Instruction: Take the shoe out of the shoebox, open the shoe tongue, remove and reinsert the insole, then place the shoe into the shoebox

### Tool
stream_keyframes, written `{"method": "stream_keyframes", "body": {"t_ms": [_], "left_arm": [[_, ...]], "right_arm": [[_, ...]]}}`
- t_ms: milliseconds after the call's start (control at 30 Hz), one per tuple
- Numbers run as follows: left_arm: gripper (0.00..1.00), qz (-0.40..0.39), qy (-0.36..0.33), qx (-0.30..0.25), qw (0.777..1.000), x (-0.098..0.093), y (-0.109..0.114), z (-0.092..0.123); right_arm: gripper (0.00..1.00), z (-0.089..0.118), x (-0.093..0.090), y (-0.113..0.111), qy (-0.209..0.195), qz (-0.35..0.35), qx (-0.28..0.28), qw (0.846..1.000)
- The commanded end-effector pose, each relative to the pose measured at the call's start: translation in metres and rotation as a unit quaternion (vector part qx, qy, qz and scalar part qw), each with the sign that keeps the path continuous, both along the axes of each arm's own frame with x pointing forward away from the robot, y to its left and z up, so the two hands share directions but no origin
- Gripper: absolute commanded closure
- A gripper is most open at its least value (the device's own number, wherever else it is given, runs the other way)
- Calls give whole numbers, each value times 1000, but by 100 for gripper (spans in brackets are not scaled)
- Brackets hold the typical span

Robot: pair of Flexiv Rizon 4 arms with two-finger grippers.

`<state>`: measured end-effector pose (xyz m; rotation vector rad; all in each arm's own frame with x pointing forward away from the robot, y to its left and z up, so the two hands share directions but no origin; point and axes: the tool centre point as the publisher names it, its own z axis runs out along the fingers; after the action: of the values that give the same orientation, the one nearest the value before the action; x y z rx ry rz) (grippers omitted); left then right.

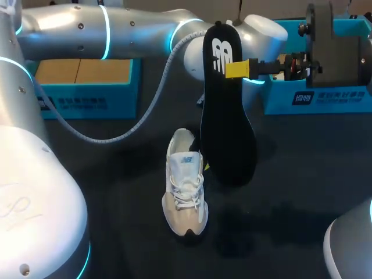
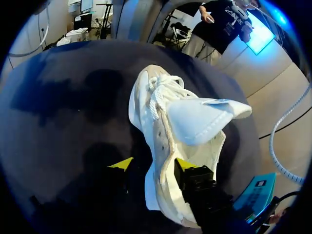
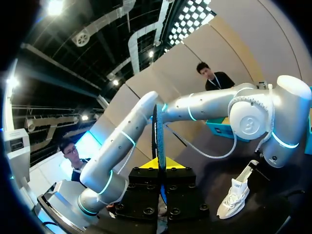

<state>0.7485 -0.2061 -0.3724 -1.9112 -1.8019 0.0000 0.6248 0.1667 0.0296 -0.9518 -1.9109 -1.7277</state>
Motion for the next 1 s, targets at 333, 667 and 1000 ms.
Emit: {"method": "stream_keyframes", "body": {"t_ms": [333,667,1000], "left_arm": [[0,54,35,-165,984,20,-12,69],[0,74,25,-264,961,32,-17,113],[0,91,8,-355,930,39,-7,156]], "right_arm": [[100,0,1,4,1,-1,-1,1000],[100,0,1,4,1,-1,-1,1000],[100,-8,18,-22,58,-37,22,997]]}}
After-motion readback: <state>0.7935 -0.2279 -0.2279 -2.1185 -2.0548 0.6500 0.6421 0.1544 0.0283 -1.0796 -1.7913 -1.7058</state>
